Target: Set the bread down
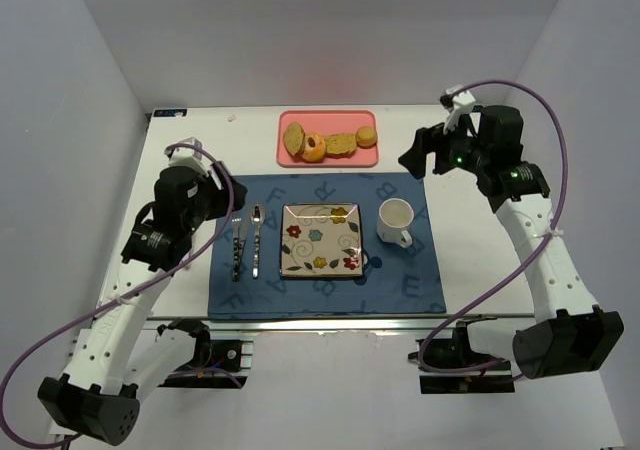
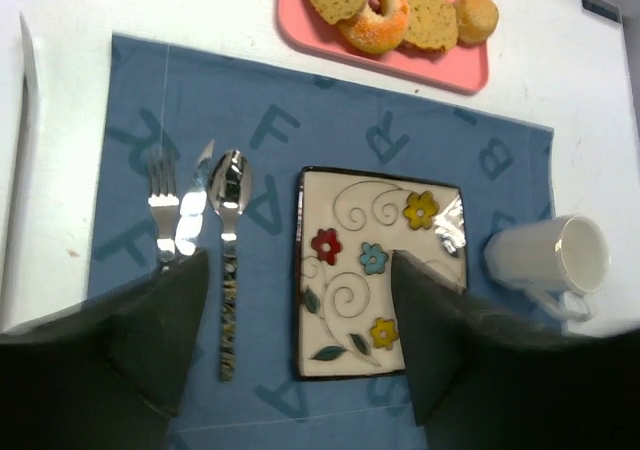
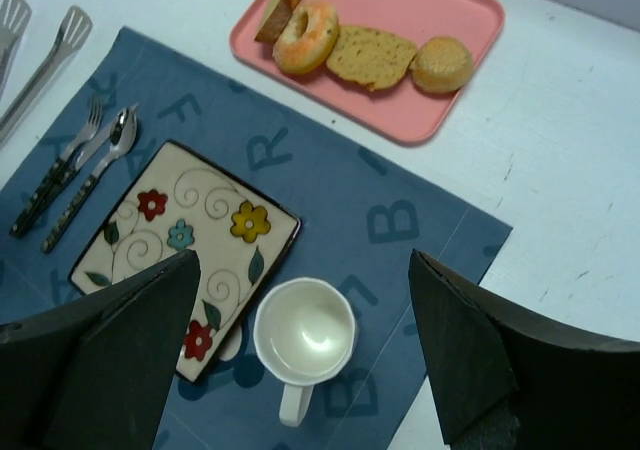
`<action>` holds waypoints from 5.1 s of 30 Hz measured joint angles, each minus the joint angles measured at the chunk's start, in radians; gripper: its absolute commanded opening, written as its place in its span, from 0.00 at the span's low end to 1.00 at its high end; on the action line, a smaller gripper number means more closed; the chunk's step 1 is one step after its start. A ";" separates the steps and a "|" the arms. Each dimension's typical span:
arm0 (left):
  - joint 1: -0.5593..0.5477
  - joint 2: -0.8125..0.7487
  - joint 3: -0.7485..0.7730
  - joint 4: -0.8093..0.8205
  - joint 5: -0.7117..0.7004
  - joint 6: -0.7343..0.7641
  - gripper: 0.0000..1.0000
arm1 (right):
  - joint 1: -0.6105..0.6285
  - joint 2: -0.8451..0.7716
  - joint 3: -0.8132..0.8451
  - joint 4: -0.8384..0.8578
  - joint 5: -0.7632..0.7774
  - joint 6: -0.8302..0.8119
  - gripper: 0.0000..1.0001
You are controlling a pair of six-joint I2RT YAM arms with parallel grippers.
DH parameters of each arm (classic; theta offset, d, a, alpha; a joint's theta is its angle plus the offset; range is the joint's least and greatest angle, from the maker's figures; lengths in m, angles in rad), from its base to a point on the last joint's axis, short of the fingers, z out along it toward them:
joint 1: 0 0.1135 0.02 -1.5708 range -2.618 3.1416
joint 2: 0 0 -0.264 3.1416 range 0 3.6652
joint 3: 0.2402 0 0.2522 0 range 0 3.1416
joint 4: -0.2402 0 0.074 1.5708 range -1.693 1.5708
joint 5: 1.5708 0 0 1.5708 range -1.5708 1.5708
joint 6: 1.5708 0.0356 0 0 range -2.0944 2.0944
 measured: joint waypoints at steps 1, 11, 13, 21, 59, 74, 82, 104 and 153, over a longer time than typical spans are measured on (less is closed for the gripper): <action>0.000 -0.003 -0.001 -0.010 -0.010 -0.007 0.42 | -0.002 -0.008 -0.018 0.004 -0.016 -0.021 0.89; 0.116 0.050 -0.001 -0.109 -0.125 0.033 0.91 | -0.014 -0.061 -0.205 0.023 -0.317 -0.225 0.62; 0.164 0.092 0.004 -0.132 -0.138 0.055 0.98 | -0.014 -0.061 -0.220 0.035 -0.352 -0.223 0.81; 0.432 0.364 0.005 -0.180 -0.131 0.220 0.98 | -0.014 -0.061 -0.257 0.109 -0.409 -0.209 0.84; 0.476 0.719 0.030 0.053 0.178 0.359 0.15 | -0.035 -0.063 -0.289 0.137 -0.402 -0.173 0.85; 0.003 0.726 0.488 0.041 0.443 0.130 0.53 | -0.100 -0.079 -0.288 0.137 -0.361 -0.174 0.86; -0.061 1.000 0.811 -0.075 0.435 0.100 0.51 | -0.121 -0.115 -0.291 0.138 -0.358 -0.172 0.86; -0.201 1.170 1.022 -0.319 0.037 0.130 0.53 | -0.145 -0.141 -0.345 0.154 -0.381 -0.153 0.86; -0.191 0.487 0.248 -0.164 0.403 0.132 0.04 | -0.151 -0.141 -0.349 0.166 -0.402 -0.141 0.86</action>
